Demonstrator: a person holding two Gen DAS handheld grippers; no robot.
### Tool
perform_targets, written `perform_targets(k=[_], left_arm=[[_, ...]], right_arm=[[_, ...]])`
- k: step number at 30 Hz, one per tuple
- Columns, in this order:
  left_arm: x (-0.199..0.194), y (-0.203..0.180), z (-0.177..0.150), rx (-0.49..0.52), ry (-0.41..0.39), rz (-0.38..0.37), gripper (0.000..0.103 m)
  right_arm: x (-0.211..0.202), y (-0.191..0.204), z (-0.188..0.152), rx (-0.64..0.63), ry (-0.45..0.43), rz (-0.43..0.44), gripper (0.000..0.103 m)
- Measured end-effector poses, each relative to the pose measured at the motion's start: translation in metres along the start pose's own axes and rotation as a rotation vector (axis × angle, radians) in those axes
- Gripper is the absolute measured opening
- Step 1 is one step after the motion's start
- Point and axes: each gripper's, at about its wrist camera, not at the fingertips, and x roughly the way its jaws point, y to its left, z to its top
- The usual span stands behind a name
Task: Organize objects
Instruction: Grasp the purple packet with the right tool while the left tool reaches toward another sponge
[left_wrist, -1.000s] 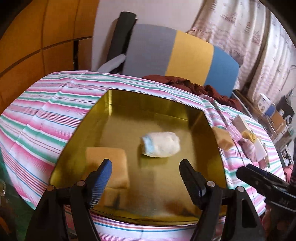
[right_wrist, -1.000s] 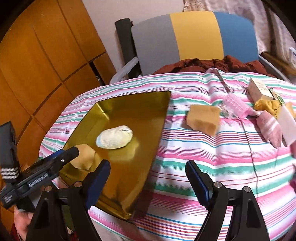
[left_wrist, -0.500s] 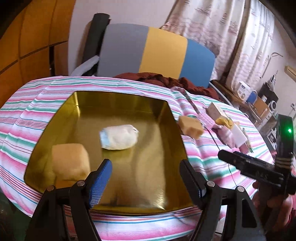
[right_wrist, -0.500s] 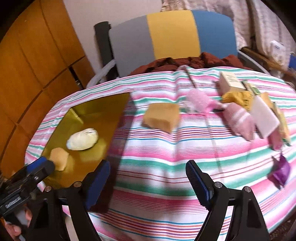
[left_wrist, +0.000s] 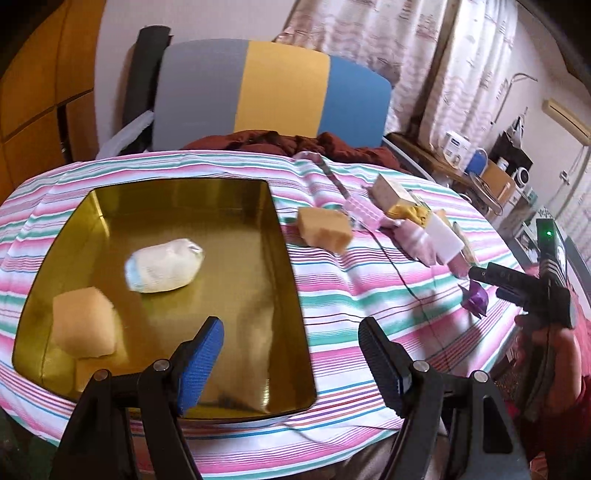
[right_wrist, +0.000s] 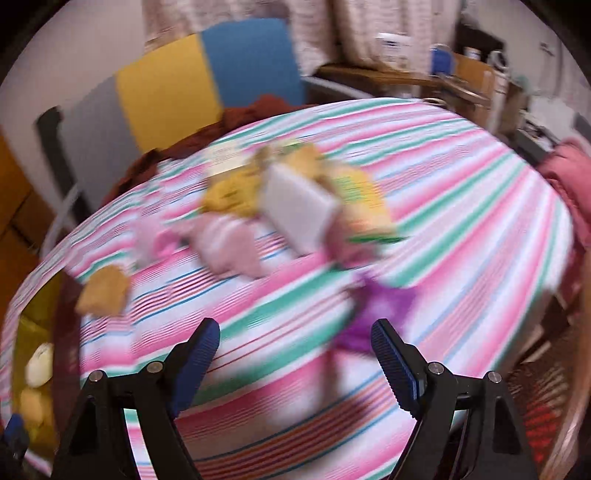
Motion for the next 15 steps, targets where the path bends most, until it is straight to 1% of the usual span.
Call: perform_targets(k=[2, 3, 6, 7, 10, 11, 13, 15], left_arm=[[0.003, -0.007, 0.002, 0.014, 0.007, -0.007, 0.077], [0.004, -0.01, 0.002, 0.019, 0.009, -0.009, 0.077], [0.007, -0.021, 0.006, 0.042, 0.013, -0.016, 0.077], [0.009, -0.025, 0.008, 0.049, 0.016, -0.022, 0.077], [0.017, -0.033, 0.014, 0.053, 0.031, -0.033, 0.077], [0.02, -0.036, 0.016, 0.056, 0.034, -0.034, 0.077], [0.027, -0.041, 0.02, 0.062, 0.044, -0.033, 0.077], [0.035, -0.048, 0.027, 0.067, 0.055, -0.036, 0.077]], right_arm=[[0.005, -0.013, 0.007, 0.004, 0.009, -0.044, 0.087], [0.01, -0.021, 0.01, 0.013, 0.024, -0.053, 0.087], [0.027, -0.04, 0.017, 0.047, 0.085, -0.032, 0.086], [0.03, -0.043, 0.018, 0.054, 0.101, -0.026, 0.085], [0.05, -0.051, 0.023, 0.051, 0.166, 0.002, 0.067], [0.053, -0.052, 0.024, 0.046, 0.173, 0.006, 0.064], [0.059, -0.053, 0.025, 0.036, 0.187, 0.033, 0.052], [0.062, -0.052, 0.024, 0.031, 0.194, 0.046, 0.047]])
